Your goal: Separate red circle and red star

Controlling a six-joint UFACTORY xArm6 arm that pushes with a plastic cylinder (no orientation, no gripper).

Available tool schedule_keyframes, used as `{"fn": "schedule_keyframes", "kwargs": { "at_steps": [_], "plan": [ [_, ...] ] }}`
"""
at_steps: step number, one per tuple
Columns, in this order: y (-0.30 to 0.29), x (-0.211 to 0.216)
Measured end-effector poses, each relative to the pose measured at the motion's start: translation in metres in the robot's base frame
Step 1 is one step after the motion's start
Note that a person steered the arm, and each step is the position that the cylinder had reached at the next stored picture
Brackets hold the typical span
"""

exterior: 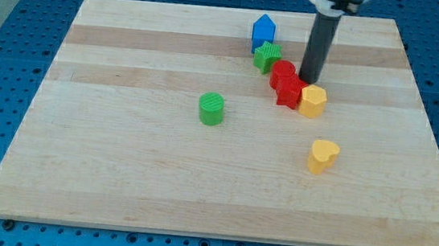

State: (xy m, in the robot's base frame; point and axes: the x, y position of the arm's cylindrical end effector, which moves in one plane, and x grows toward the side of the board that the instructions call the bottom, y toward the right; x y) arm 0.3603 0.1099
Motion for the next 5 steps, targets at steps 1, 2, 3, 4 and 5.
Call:
{"fn": "schedule_keyframes", "kwargs": {
  "at_steps": [1, 2, 3, 4, 5],
  "plan": [
    [-0.027, 0.008],
    [-0.043, 0.017],
    [-0.041, 0.018],
    [-0.040, 0.018],
    [-0.037, 0.018]
  ]
}}
